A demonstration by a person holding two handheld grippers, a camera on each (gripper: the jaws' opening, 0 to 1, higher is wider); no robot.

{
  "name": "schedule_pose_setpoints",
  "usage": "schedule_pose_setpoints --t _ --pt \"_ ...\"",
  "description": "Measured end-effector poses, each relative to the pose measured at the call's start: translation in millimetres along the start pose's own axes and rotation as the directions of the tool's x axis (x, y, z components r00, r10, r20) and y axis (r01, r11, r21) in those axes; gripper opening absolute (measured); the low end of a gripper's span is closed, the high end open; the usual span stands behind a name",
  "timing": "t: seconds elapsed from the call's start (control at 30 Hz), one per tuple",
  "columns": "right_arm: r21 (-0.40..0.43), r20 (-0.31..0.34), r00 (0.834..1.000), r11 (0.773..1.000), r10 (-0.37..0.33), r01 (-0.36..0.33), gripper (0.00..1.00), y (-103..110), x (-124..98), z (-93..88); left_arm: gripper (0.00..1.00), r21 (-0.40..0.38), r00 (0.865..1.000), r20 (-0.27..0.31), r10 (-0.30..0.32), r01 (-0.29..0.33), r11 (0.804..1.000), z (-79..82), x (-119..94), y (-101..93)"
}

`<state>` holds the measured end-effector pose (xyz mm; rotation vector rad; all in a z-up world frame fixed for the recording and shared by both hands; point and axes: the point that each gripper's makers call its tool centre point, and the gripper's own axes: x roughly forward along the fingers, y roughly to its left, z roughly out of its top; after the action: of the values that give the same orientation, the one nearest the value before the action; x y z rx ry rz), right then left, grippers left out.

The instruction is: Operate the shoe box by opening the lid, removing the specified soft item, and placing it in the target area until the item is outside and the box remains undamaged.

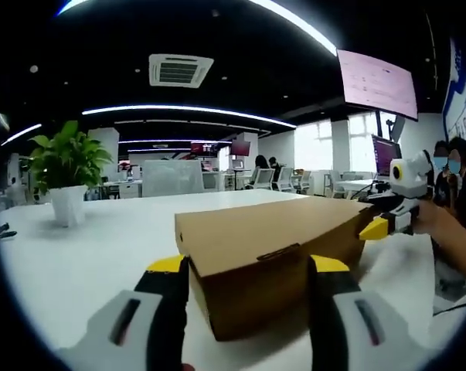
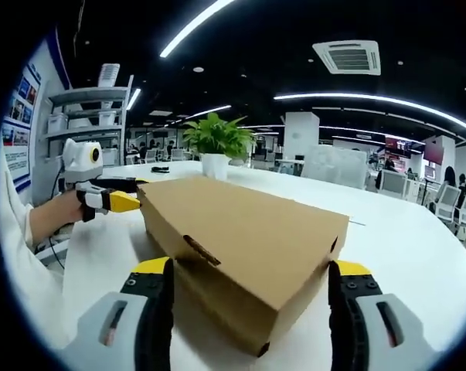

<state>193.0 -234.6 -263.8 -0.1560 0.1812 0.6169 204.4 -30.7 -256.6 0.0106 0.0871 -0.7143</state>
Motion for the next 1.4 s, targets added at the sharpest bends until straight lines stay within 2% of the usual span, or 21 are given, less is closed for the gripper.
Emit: schedule_pose_setpoints --t 0.07,0.13,0.37,0.47,0.53,0.57,0.67,0.77,0.83,0.9,0.93,0.97,1.0,1.03,1.07,1.1,1.17,1.23,1.33,1.37,1.4 --pt "0.0 0.018 1.0 1.0 -0.006 0.006 0.81 -1 -2 6.5 0.6 0.013 1.0 -0.022 0.002 -0.002 1.0 -1.1 -1 1.9" --pt "-0.007 0.024 1.0 1.0 -0.006 0.007 0.81 1 -1 8.1 0.6 0.023 1.0 -0.001 0.005 -0.005 1.0 4.9 -3 1.3" --pt "-0.036 0.011 1.0 0.999 -0.007 0.007 0.82 4 -6 4.2 0.62 -0.006 1.0 0.013 -0.009 0.009 1.0 13.7 -7 -5.5" --pt "-0.045 0.025 1.0 0.999 -0.009 0.01 0.81 5 -11 6.7 0.57 -0.035 1.0 0.011 -0.022 0.022 0.999 14.9 -10 -5.1" --pt "-0.065 0.065 0.998 0.998 -0.02 0.024 0.78 3 -14 13.3 0.67 -0.05 1.0 0.015 -0.022 0.022 0.999 16.6 -10 -4.5" --pt "-0.107 0.132 0.991 0.993 -0.03 0.045 0.76 1 -19 23.4 0.71 -0.059 1.0 0.009 -0.027 0.028 0.998 16.9 -10 -4.7" --pt "-0.062 0.115 0.992 0.996 -0.053 0.061 0.75 -5 -26 21.6 0.68 0.049 0.999 0.031 0.032 -0.033 0.998 22.3 -14 3.4" --pt "-0.096 0.162 0.986 0.994 -0.034 0.05 0.72 -1 -33 29.5 0.77 0.089 0.999 0.039 0.021 -0.024 0.996 24.7 -18 0.3" --pt "-0.126 0.156 0.987 0.991 -0.028 0.048 0.71 1 -37 29.9 0.62 0.121 1.0 0.023 -0.002 -0.001 0.993 24.3 -23 -3.6" --pt "-0.195 0.148 0.989 0.981 0.027 0.003 0.71 10 -39 30.0 0.56 0.204 0.999 0.023 0.039 -0.043 0.978 26.5 -28 3.2" --pt "-0.242 0.144 0.987 0.97 0.071 -0.034 0.71 17 -39 29.5 0.57 0.273 0.998 0.024 0.061 -0.065 0.96 27.3 -29 6.1" --pt "-0.295 0.14 0.982 0.952 0.125 -0.079 0.71 26 -41 29.1 0.55 0.355 0.995 0.078 0.062 -0.086 0.931 35.4 -29 6.4" --pt "-0.302 0.137 0.983 0.95 0.123 -0.077 0.71 27 -42 29.2 0.53 0.449 0.988 0.146 0.058 -0.119 0.886 43.8 -31 5.1" --pt "-0.316 0.132 0.984 0.946 0.116 -0.069 0.7 28 -43 30.1 0.53 0.468 0.993 0.1 0.062 -0.102 0.878 37.1 -30 4.6" --pt "-0.33 0.13 0.984 0.941 0.123 -0.074 0.7 29 -44 30.7 0.54 0.428 0.997 0.006 0.082 -0.076 0.9 22.9 -30 4.6" --pt "-0.342 0.132 0.983 0.936 0.131 -0.079 0.69 32 -45 32.0 0.56 0.406 0.998 0.0 0.063 -0.057 0.912 21.6 -28 1.1" --pt "-0.404 0.148 0.979 0.912 0.142 -0.071 0.67 36 -48 37.9 0.55 0.44 0.997 0.068 0.025 -0.053 0.897 31.9 -28 -5.7" --pt "-0.428 0.143 0.977 0.9 0.156 -0.081 0.65 41 -50 38.9 0.54 0.461 0.997 0.061 0.038 -0.062 0.885 32.0 -30 -7.2" --pt "-0.463 0.161 0.974 0.883 0.162 -0.07 0.64 43 -54 43.0 0.37 0.479 0.995 0.091 0.043 -0.081 0.874 42.3 -35 -10.0" --pt "-0.463 0.161 0.974 0.884 0.158 -0.067 0.64 43 -54 43.1 0.36 0.48 0.995 0.093 0.025 -0.067 0.875 44.7 -35 -13.0" --pt "-0.468 0.156 0.979 0.883 0.13 -0.043 0.63 37 -54 43.1 0.4 0.447 0.996 0.083 -0.018 -0.021 0.894 45.3 -33 -22.3"
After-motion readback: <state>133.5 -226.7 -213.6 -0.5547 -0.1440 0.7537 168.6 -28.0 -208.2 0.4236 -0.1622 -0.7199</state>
